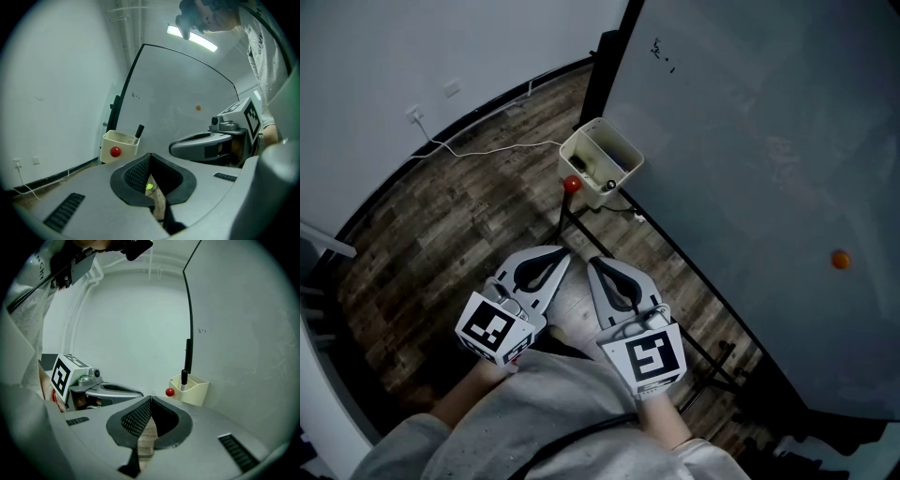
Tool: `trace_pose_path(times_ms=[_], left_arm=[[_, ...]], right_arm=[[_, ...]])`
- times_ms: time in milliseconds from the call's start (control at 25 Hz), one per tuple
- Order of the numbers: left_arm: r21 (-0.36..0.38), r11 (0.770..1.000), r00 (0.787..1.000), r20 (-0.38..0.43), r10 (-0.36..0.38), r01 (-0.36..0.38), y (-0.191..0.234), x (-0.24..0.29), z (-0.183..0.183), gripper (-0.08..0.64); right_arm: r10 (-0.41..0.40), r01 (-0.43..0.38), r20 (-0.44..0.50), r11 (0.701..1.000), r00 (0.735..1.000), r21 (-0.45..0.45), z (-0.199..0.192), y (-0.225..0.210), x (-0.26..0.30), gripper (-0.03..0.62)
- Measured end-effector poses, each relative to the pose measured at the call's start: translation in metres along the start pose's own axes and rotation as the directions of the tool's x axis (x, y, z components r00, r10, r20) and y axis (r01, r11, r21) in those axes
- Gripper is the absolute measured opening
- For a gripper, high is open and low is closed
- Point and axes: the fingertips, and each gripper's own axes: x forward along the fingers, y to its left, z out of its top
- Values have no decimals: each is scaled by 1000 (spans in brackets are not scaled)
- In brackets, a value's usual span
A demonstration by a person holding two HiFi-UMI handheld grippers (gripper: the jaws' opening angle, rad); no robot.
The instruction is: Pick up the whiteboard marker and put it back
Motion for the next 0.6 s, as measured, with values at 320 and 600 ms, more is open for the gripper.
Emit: trace_pose_path(times_ms=[320, 600], left_arm=[[0, 1000, 1000, 11, 16, -16, -16, -17, -2, 15], [6, 999, 999, 21, 37, -37, -29, -37, -3, 15]], right_arm=[[16, -17, -8, 1000, 1000, -13, -5, 16, -17, 20], [45, -46, 20, 998, 999, 32, -5, 34, -30, 20]])
